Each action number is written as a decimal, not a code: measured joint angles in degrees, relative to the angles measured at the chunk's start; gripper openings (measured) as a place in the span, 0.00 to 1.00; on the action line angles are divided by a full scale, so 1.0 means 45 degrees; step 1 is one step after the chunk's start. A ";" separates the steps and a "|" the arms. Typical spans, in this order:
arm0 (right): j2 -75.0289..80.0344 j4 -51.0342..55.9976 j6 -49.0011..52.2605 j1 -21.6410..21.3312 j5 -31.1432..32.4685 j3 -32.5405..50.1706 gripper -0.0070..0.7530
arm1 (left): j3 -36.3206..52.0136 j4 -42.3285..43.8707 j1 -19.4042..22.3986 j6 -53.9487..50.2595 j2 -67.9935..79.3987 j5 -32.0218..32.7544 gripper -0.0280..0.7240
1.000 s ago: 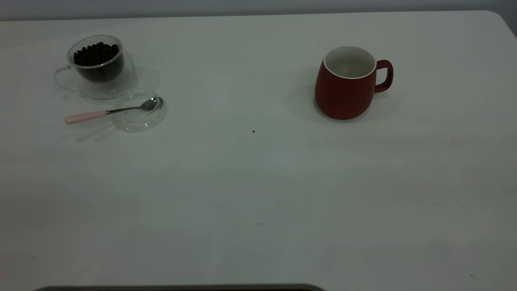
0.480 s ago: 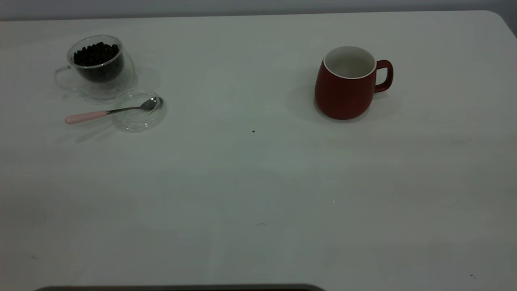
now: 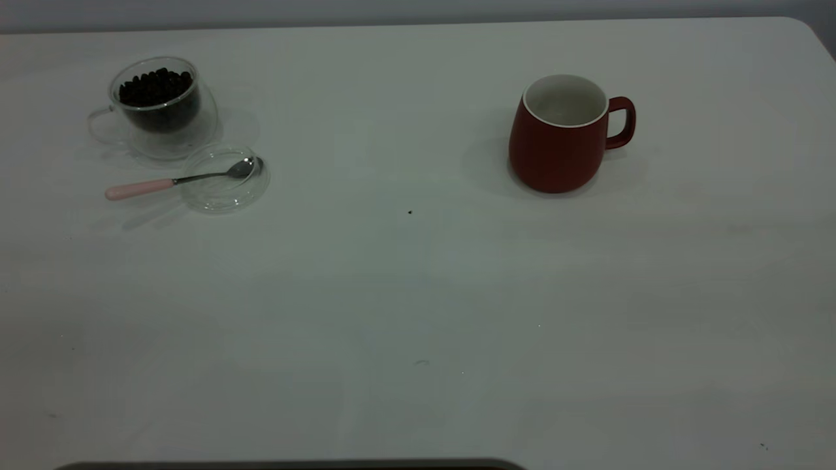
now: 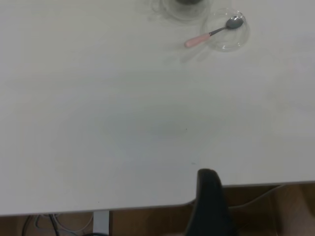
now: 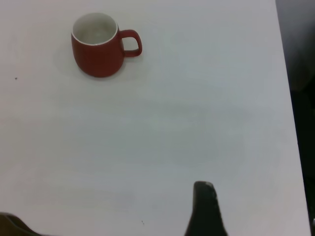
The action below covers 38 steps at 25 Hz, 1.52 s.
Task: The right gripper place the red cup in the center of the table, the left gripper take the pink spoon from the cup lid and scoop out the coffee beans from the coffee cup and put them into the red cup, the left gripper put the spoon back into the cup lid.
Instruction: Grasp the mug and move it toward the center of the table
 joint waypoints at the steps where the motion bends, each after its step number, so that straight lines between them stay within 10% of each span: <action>1: 0.0424 0.0000 -0.0085 0.0000 0.0065 -0.0267 0.78 | 0.0000 0.0000 0.0000 0.0000 0.0000 0.0000 0.82; 8: 0.5548 0.0000 -0.1079 0.0000 -0.0522 -0.2701 0.78 | 0.0000 0.0000 0.0000 0.0000 0.0000 0.0000 0.82; 23: 1.6483 0.0968 -0.7518 0.0000 -0.7794 -0.3366 0.78 | 0.0000 0.0000 0.0000 0.0000 0.0000 0.0000 0.82; 38: 2.4814 -0.0078 -1.1034 0.0961 -0.7272 -0.9093 0.78 | 0.0000 0.0004 0.0000 0.0000 0.0000 0.0000 0.82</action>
